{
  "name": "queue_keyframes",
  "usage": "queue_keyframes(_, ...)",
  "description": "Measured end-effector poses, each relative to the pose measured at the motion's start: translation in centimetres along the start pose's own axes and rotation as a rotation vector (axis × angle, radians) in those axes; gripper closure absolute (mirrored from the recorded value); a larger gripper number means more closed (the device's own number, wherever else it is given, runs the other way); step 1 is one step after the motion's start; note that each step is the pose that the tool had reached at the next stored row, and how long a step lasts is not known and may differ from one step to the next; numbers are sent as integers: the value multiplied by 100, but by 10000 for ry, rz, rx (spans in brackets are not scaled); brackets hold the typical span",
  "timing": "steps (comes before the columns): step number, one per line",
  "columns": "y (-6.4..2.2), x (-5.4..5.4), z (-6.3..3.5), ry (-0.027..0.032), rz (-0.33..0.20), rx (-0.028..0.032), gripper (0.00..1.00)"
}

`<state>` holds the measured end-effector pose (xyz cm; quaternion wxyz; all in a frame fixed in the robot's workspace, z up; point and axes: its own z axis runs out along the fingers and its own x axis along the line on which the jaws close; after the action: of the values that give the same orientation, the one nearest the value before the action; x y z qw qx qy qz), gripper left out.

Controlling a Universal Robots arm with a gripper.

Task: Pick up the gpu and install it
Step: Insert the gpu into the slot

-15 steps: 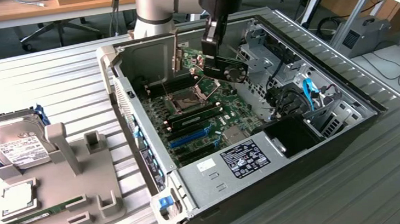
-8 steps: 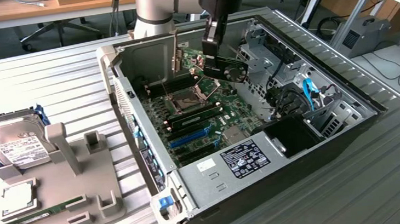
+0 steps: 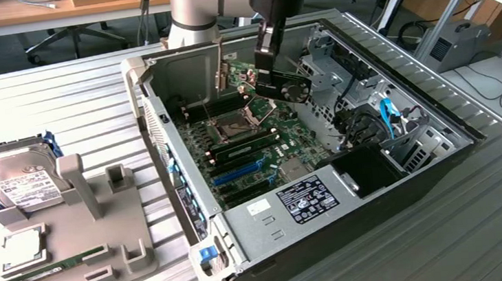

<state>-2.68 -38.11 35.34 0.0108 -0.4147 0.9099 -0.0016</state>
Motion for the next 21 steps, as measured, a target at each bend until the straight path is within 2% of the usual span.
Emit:
queue_keyframes(16,0,0,0,-4,-414,-7,74)
queue_keyframes(21,0,0,0,-15,-1227,-22,74)
